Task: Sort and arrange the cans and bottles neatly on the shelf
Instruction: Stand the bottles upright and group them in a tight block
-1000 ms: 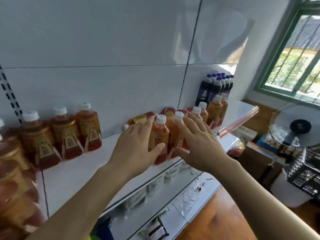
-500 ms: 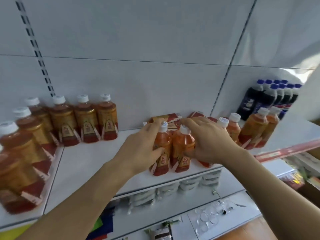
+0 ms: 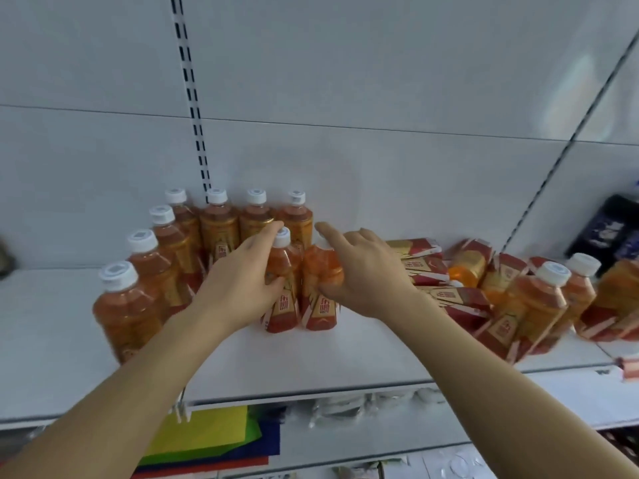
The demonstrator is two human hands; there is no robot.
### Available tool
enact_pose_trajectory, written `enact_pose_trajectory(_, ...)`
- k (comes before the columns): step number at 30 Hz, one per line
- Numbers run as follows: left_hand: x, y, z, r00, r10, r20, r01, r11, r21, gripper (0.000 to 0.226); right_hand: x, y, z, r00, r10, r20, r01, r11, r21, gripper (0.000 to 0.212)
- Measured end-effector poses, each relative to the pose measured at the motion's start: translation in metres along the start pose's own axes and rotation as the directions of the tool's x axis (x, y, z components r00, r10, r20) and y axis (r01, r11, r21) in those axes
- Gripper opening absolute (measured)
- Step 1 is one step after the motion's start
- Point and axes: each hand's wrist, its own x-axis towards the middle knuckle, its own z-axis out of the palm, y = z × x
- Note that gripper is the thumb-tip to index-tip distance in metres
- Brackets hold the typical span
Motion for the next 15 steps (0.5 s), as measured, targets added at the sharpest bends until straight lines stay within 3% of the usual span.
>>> enact_pose_trajectory(10,0.011,-0.021,0.013,0.996,0.039,-0.084,-0.042,0.998,-0.039,0.088,0.012,0.001,0.019,0.995,-0.013,-0.095,0.019,0.998,0.067,0.100)
enact_pose_trajectory(13,0.007,-0.009,0.016,0.970,0.115,-0.213,-0.103,0.992,0.071,0.088,-0.019,0.023,0.018,0.993,0.060,-0.106,-0.053,0.996,0.074,0.094)
enact_pose_trajectory(15,0.002,0.010,0.018,0.906,0.243,-0.345,-0.229,0.970,0.082,0.077,-0.042,0.047,0.016,0.990,0.116,-0.084,-0.114,0.993,0.031,0.088)
